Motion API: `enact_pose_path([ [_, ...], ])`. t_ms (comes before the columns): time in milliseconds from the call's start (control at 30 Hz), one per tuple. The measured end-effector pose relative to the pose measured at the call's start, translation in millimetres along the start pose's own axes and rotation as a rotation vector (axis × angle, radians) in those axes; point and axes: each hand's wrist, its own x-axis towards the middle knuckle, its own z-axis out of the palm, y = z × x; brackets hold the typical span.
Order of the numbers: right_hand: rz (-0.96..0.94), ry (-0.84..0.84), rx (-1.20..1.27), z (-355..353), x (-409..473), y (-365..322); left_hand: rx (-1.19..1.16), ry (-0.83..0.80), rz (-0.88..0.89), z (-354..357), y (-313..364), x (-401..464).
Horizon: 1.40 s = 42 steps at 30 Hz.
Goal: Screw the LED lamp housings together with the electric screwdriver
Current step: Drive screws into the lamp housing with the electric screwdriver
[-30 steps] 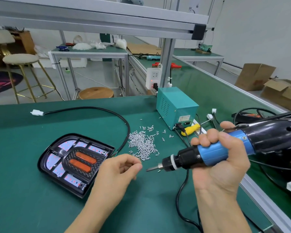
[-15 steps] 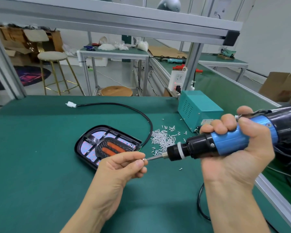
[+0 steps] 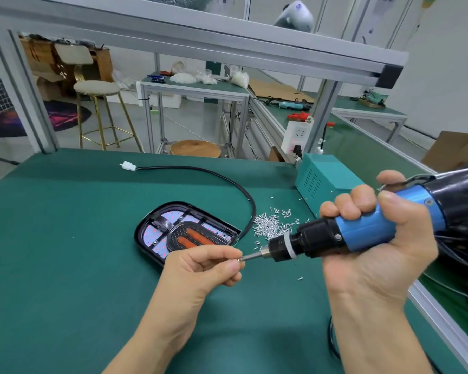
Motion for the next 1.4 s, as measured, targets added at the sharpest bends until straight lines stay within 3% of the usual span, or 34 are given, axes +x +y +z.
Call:
enact_pose_path([
  [667, -0.007, -0.026, 0.000, 1.5, 17.9, 23.8, 0.454, -0.079, 0.005, -16.8, 12.6, 32.3],
  [1400, 0.078, -0.087, 0.026, 2.8, 20.6, 38.8, 0.603, -0.100, 0.093, -26.8, 0.5, 29.6],
])
